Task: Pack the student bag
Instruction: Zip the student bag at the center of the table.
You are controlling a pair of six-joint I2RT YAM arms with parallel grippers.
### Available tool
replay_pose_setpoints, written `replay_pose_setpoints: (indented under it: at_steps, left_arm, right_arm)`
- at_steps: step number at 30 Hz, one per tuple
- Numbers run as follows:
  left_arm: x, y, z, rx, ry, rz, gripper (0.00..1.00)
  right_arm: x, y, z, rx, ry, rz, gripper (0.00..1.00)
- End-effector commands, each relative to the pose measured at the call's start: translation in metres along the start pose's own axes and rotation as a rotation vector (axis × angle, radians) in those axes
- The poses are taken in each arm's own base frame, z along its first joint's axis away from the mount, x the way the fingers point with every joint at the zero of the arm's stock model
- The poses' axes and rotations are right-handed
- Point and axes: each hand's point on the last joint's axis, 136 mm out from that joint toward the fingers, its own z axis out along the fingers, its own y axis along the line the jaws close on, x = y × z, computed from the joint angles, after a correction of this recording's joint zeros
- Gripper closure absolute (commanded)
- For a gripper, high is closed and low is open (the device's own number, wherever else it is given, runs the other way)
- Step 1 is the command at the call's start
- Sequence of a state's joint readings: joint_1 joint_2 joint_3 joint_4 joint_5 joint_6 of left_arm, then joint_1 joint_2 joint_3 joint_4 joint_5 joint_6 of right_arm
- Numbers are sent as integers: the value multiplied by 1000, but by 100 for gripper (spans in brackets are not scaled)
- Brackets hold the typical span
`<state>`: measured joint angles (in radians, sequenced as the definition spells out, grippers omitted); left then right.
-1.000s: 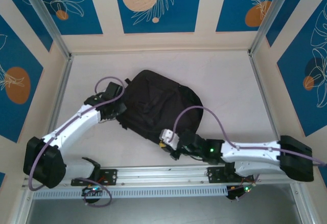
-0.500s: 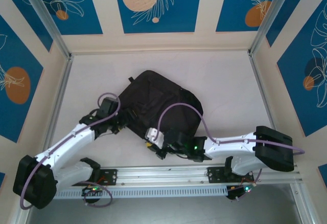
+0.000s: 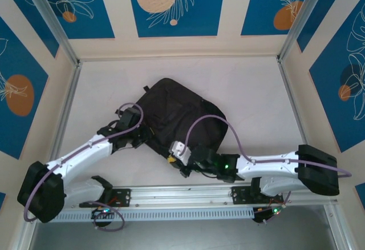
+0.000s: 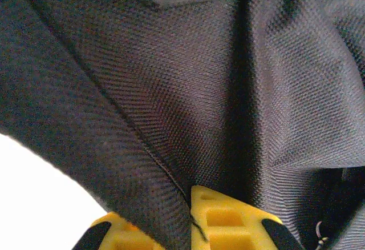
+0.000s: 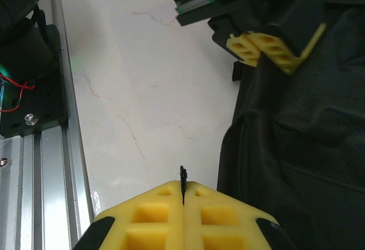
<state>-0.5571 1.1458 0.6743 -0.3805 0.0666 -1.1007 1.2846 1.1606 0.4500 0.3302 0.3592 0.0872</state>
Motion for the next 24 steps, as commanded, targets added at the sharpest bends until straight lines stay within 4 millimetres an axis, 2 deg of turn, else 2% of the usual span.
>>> replay_pose_setpoints:
  at_steps: [1,7,10,12,13,17,18,20,24]
  left_arm:
    - [-29,16,-21,-97,-132,22,100]
    - [-54,21,-36,-153,-135,75,100]
    - [-66,23,-37,-203,-103,112,100]
    - [-70,24,-32,-191,-63,74,100]
    - [-71,22,-30,-174,-48,56,95]
    - [-59,8,-25,-88,38,22,52]
    - [-54,8,-27,-81,55,4,46]
    - [-42,9,-32,-68,74,-20,40]
    - [-8,19,-43,-49,77,-75,39]
  right_arm:
    - [9,-11,-13,51,5,18,100]
    - [16,-23,-32,74,1,21,100]
    - [17,-23,-37,43,-6,29,100]
    - [14,-19,-35,-1,-26,63,100]
    - [13,-17,-33,-18,-29,75,100]
    - [5,-8,-16,-57,-11,105,100]
    - [3,-6,-11,-64,-12,108,100]
    - [0,-3,-5,-70,-12,109,100]
    - [-1,-5,1,-56,-12,117,100]
